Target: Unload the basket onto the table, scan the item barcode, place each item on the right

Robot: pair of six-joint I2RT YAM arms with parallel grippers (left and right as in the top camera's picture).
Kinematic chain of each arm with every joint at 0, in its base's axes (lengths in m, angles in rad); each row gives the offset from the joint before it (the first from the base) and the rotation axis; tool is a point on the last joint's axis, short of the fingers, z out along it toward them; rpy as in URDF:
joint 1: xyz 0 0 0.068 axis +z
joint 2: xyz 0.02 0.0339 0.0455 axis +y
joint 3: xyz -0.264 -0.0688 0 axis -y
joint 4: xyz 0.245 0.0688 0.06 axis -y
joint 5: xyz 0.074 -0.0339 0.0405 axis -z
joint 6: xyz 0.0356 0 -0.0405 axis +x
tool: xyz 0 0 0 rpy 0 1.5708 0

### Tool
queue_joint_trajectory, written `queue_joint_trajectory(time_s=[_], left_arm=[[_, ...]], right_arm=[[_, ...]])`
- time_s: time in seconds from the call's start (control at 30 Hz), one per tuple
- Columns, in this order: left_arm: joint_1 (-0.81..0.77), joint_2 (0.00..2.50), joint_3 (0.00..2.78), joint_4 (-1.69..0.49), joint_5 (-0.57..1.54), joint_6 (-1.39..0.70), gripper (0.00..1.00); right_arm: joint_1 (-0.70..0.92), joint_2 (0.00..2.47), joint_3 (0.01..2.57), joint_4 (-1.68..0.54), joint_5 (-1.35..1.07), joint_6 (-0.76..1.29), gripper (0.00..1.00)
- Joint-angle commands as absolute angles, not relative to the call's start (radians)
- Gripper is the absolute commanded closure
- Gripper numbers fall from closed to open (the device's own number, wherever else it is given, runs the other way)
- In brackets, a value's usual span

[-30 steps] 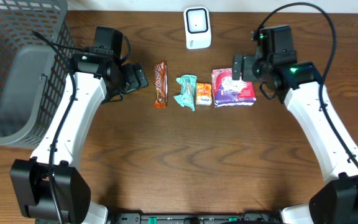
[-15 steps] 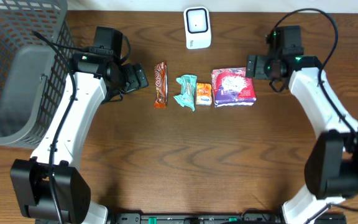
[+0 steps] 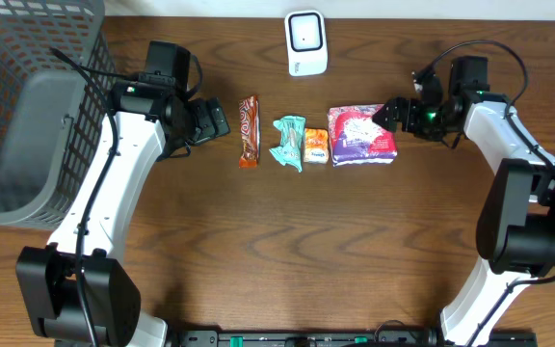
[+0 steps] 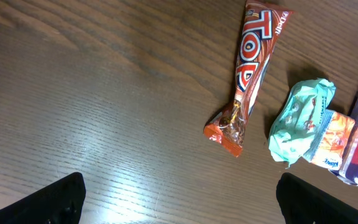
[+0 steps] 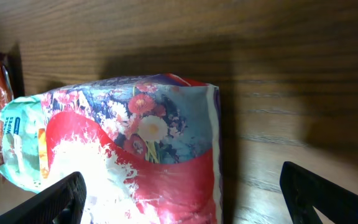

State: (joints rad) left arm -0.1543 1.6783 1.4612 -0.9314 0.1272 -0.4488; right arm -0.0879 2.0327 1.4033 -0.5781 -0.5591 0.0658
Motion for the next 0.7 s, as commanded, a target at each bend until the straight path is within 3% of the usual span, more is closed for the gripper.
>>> queue_joint_trajectory(time_s=[0.0, 0.23, 0.37, 0.67], left_arm=[[-0.154, 1.679, 1.47, -0.934, 0.115, -0.45, 0.02], [-0.154, 1.679, 1.47, -0.934, 0.115, -0.45, 0.02], [-0.154, 1.679, 1.47, -0.934, 0.115, -0.45, 0.02], [-0.154, 1.679, 1.47, -0.934, 0.115, -0.451, 0.02]], right_arm=[[-0.087, 2.051, 1.398, -0.572, -0.612, 0.043, 0.05], [-0.092, 2.054, 1.398, -0.571, -0.612, 0.043, 0.07], [-0.09, 2.067, 1.396, -0.579, -0.612, 0.043, 0.15], [-0.09, 2.143, 1.39, -0.597, -0.642, 0.042, 0.2]])
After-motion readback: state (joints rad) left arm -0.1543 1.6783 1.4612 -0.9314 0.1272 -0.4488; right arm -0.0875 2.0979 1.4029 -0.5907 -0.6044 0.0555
